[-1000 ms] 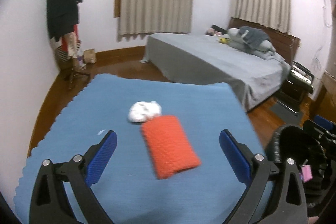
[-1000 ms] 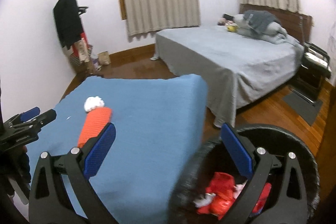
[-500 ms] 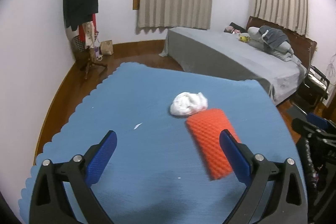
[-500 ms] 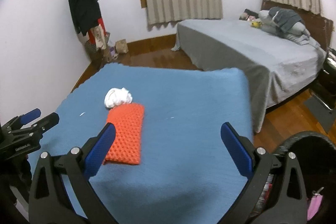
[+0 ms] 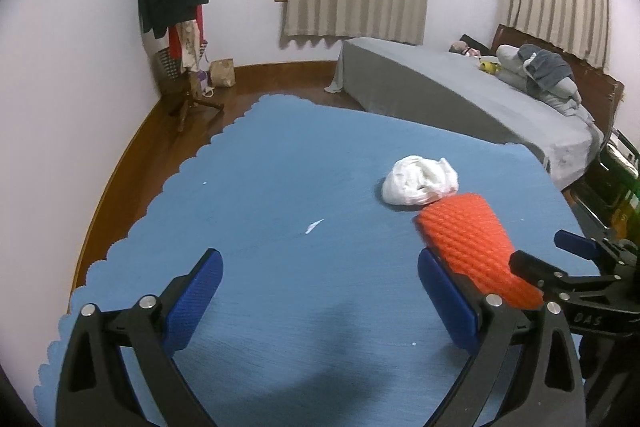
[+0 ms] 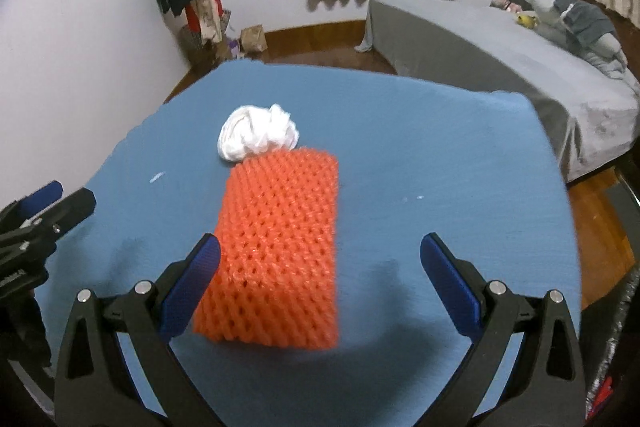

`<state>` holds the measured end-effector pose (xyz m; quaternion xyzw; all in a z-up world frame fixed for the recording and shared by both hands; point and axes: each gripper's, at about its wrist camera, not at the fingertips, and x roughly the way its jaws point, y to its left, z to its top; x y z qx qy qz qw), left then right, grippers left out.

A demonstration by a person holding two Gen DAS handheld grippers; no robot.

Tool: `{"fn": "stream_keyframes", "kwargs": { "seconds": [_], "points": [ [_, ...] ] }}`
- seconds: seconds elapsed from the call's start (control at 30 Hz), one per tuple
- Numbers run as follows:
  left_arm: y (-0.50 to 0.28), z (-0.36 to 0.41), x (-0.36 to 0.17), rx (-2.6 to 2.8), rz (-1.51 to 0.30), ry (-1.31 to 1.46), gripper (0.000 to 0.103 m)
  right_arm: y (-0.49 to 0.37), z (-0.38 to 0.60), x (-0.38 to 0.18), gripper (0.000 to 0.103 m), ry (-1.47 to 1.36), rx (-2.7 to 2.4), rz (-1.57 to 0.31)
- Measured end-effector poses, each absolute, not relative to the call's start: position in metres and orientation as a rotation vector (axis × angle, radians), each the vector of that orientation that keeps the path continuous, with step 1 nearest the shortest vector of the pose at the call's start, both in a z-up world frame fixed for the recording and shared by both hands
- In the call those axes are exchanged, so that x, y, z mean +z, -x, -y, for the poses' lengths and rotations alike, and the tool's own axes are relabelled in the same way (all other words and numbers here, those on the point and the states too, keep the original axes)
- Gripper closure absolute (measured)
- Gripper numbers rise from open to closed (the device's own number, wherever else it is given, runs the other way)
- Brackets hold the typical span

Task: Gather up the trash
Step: 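Grasp the orange foam net with the right tool and lift it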

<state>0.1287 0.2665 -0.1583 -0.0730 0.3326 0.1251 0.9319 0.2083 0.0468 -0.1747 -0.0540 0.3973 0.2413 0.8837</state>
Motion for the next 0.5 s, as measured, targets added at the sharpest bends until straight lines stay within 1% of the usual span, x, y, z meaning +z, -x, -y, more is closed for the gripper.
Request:
{"fn": "stream_keyframes", "kwargs": {
  "seconds": [0.13, 0.17, 0.2, 0.23, 0.3, 0.33, 0.4, 0.47, 0.5],
  "points": [
    [-0.131, -0.272, -0.163, 0.262, -0.688, 0.152, 0.007, -0.212, -0.058, -0.182, 0.007, 0.133, 0.521, -0.86],
    [-0.132, -0.273, -0.164, 0.263, -0.689, 0.155, 0.007, -0.211, -0.06, -0.184, 0.014, 0.138, 0.531, -0.868],
    [-0.133, -0.274, -0.165, 0.264, -0.69, 0.159, 0.007, -0.211, -0.061, -0.184, 0.024, 0.142, 0.54, -0.875],
    [-0.133, -0.275, -0.165, 0.264, -0.691, 0.161, 0.007, -0.21, -0.063, -0.186, 0.028, 0.145, 0.554, -0.887],
    [-0.134, -0.275, -0.166, 0.262, -0.692, 0.166, 0.007, -0.21, -0.064, -0.188, 0.038, 0.141, 0.572, -0.902],
    [-0.135, -0.274, -0.167, 0.26, -0.692, 0.167, 0.007, -0.209, -0.063, -0.186, 0.045, 0.138, 0.581, -0.899],
    [-0.137, -0.272, -0.168, 0.254, -0.694, 0.166, 0.007, -0.209, -0.062, -0.184, 0.064, 0.136, 0.602, -0.899],
    [-0.141, -0.27, -0.169, 0.247, -0.696, 0.166, 0.007, -0.208, -0.059, -0.181, 0.072, 0.132, 0.633, -0.905],
    [-0.142, -0.268, -0.169, 0.242, -0.696, 0.166, 0.007, -0.207, -0.057, -0.178, 0.075, 0.128, 0.643, -0.902]
  ]
}}
